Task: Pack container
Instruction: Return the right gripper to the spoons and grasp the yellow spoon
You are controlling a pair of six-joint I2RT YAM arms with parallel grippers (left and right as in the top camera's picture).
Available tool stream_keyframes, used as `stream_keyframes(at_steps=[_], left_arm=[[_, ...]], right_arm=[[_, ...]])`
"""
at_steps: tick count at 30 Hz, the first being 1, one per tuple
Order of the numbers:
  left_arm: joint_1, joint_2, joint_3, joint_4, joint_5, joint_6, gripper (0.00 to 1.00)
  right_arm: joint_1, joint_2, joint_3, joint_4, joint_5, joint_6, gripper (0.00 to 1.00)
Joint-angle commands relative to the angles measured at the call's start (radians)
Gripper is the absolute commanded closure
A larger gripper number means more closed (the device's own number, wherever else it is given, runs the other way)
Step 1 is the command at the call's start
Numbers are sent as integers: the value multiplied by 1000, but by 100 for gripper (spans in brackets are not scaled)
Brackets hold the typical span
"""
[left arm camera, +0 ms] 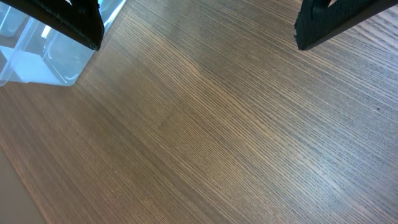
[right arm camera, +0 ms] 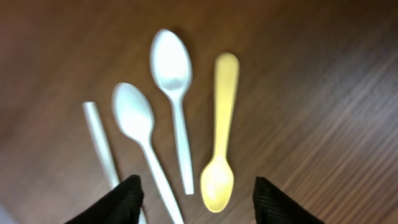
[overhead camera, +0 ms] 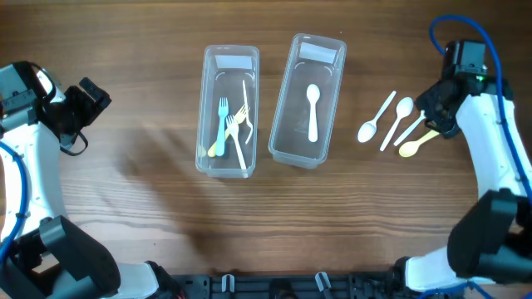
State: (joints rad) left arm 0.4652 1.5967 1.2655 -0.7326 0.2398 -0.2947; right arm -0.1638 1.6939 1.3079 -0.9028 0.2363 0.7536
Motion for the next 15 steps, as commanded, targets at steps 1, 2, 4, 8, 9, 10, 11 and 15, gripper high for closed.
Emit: stream_keyframes(at_steps=[1,2,4,8,9,10,11,15], left_arm=[[3,-14,10,2,1,-8,0],[3,-14,10,2,1,-8,0],[3,-14,10,2,1,-8,0],[3,-14,10,2,1,-8,0],[3,-14,10,2,1,-8,0],[3,-14,10,2,1,-8,0],[3,-14,10,2,1,-8,0],[3,-14,10,2,1,-9,0]], right_arm=[[-4,62,6,-30,67,122,46],[-9,83,6,-35,87,129,45],[-18,109,5,-37,90,129,45],[-43,169,5,-30,89,139,45],[-50,182,5,-24,89,138,45],[-57,191,5,-20,88,138,45],[-62,198,5,-14,85,136,45],[-69,240,5,18,64,136,44]])
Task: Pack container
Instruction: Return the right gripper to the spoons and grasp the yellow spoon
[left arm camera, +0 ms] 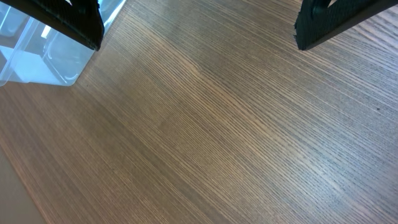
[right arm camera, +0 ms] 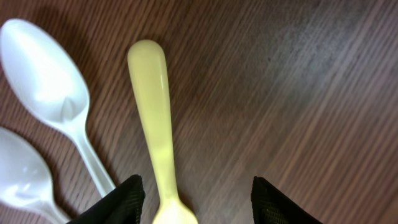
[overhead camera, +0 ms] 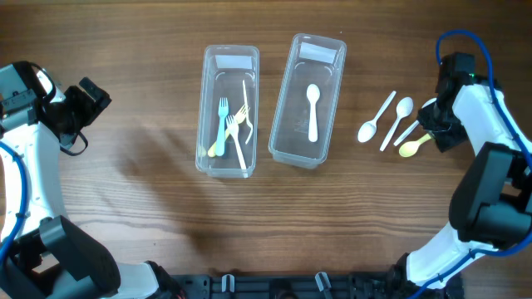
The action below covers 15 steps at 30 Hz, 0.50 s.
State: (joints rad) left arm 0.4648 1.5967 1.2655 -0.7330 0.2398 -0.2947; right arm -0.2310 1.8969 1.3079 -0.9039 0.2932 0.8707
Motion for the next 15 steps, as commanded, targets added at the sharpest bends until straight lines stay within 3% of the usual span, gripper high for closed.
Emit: stream_keyframes(at_steps=[1,11,15], left_arm=[[3,-14,10,2,1,-8,0],[3,-14,10,2,1,-8,0],[3,-14,10,2,1,-8,0]], right_arm=[[-2,54,5,40,-4,18,44],[-2,189,5,159,-66,-5,41],[-2,210,0,152,-92,-5,64]])
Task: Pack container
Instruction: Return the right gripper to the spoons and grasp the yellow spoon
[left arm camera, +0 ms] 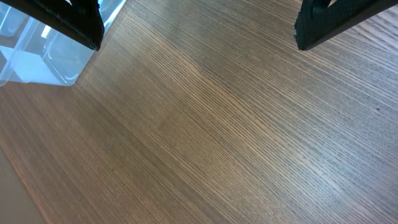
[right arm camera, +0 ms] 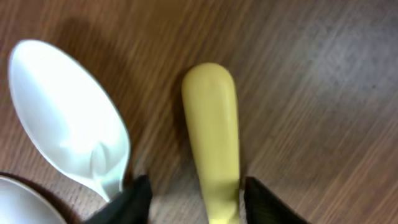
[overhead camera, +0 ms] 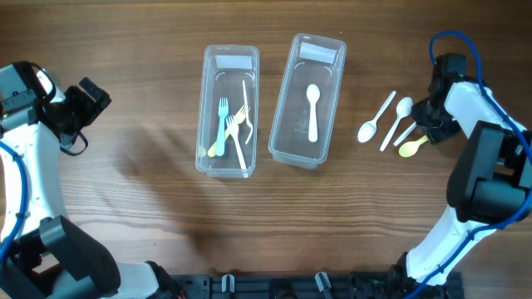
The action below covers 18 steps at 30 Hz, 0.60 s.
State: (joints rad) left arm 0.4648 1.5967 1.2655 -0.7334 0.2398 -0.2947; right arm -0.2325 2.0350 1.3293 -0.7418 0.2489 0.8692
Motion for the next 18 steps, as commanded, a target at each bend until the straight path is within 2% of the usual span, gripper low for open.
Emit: stream_keyframes(at_steps=[1,3,5,15,18], left_arm=[[3,-14,10,3,2,-8,0],[3,-14,10,3,1,-8,0],[3,-14,10,3,1,-9,0],[3,-14,10,3,1,-9,0],[3,-14,10,3,2,-9,0]], right_arm=[[-1,72,-23,-11,-48,-4,68],[-1,72,-29,-13,-48,-5,86],[-1,72,-29,-21,-47,-5,95],[-1,66,-27,-40,-17,-44,96],[0,-4,-13,-66,23,-79,96]])
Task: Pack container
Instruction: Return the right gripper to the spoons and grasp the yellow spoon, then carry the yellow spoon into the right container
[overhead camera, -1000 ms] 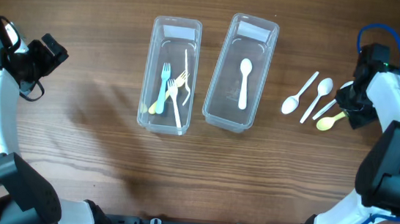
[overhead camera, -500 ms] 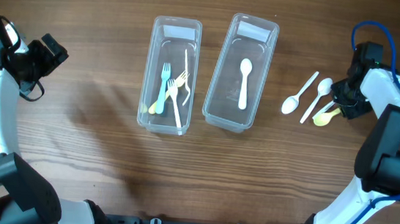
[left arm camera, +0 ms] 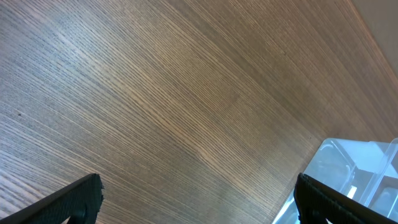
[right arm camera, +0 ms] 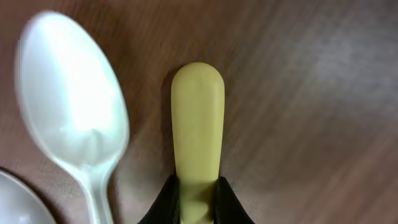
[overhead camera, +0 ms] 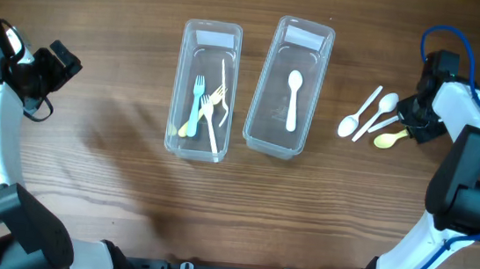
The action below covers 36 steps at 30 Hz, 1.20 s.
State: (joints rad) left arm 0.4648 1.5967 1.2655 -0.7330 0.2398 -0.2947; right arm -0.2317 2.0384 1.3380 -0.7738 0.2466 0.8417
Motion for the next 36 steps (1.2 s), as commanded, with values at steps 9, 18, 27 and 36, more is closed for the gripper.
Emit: stream_keyframes(at_steps=[9,18,27,36], left_arm=[[3,-14,10,2,1,-9,0],[3,-14,10,2,1,-8,0],[3,-14,10,2,1,-9,0],[3,-13,10,6,2,-9,0]], right_arm=[[161,-421,-16,200,-283,-446,96],[457,-375,-16,355,-375,-500,96],[507,-267,-9,435,-391,-499,25],[298,-439,55,95,-22,-225,33]])
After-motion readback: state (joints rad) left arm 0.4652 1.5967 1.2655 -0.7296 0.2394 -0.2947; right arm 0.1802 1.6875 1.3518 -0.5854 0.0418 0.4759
